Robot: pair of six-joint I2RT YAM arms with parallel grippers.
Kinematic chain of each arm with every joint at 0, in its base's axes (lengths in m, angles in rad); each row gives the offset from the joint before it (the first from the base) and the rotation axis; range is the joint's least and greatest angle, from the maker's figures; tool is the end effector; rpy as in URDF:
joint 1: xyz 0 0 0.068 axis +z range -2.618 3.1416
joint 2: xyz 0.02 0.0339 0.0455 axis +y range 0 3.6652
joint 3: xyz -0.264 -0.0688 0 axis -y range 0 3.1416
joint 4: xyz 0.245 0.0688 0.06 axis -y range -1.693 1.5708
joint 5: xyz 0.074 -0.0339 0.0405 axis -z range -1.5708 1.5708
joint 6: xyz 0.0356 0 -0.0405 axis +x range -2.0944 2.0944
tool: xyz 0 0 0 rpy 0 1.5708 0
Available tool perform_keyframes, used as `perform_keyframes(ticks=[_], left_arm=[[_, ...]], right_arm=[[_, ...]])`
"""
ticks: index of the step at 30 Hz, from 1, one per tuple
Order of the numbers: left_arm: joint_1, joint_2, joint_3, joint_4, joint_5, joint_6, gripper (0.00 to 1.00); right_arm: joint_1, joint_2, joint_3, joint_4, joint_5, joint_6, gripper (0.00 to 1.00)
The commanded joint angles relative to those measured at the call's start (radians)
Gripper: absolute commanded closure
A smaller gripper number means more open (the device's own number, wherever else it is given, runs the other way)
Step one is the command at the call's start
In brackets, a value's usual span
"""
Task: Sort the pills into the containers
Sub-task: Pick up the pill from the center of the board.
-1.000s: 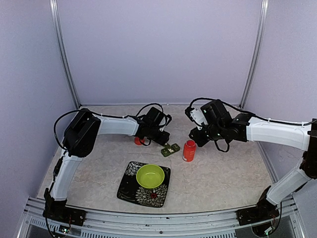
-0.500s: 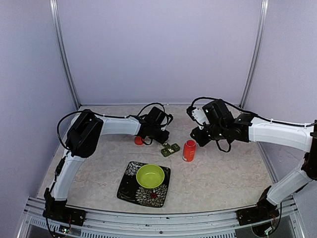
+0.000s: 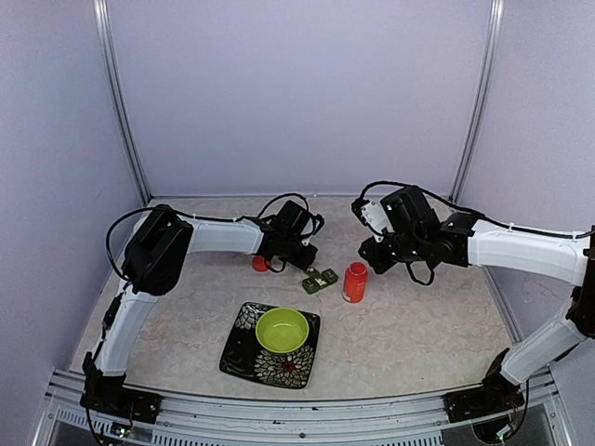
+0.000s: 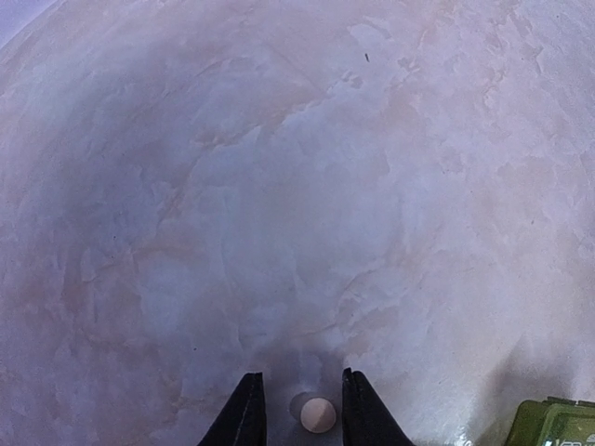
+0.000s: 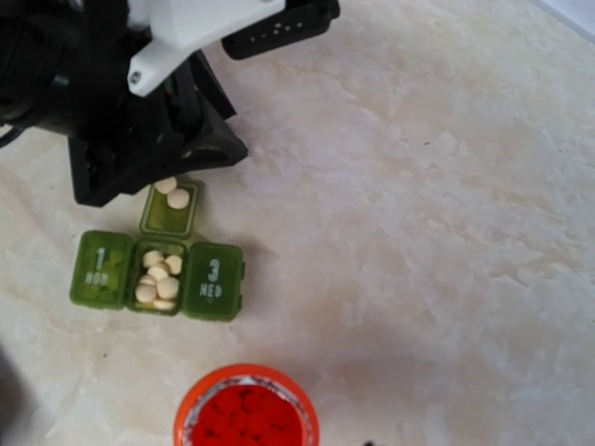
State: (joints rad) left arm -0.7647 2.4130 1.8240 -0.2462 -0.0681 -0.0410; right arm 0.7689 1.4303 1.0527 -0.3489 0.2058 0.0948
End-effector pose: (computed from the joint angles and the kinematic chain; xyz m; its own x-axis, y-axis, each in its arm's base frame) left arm 0.3823 -0.3635 0.1219 -0.5615 0.4821 -0.6725 0.6353 0.7719 0.0229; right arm 0.2309 0.2133 0.2680 -0.5293 -0.3832 -0.7570 -0.5231 0.8498 -0.0644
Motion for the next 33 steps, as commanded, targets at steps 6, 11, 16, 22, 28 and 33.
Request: perform_keyframes(ticks=[6,11,16,22,28,33], left_arm=[[-0.001,-0.021,-0.034,-0.049,-0.005,-0.002,0.77],[-0.002,-0.026,-0.034,-0.05,-0.001,-0.002,0.85],[-0.002,-0.03,-0.034,-0.045,-0.011,-0.003,0.93],[-0.001,-0.06,-0.033,-0.034,-0.039,-0.003,0.93],[-0.001,-0.105,0.019,-0.06,-0.038,0.005,0.93],[-0.027,-0.158,0.036,-0.074,-0.019,0.006,0.93]], right_arm=[[-0.01,-0.014,-0.018,0.003,0.022,0.003,0.69],[-0.01,-0.021,-0.022,0.001,0.029,0.005,0.69],[-0.01,-0.023,-0.023,0.002,0.033,0.006,0.69],[-0.011,-0.03,-0.029,0.002,0.041,0.005,0.69],[-0.011,-0.049,-0.039,-0.005,0.061,0.012,0.69],[-0.018,-0.083,-0.06,-0.01,0.087,0.026,0.68]])
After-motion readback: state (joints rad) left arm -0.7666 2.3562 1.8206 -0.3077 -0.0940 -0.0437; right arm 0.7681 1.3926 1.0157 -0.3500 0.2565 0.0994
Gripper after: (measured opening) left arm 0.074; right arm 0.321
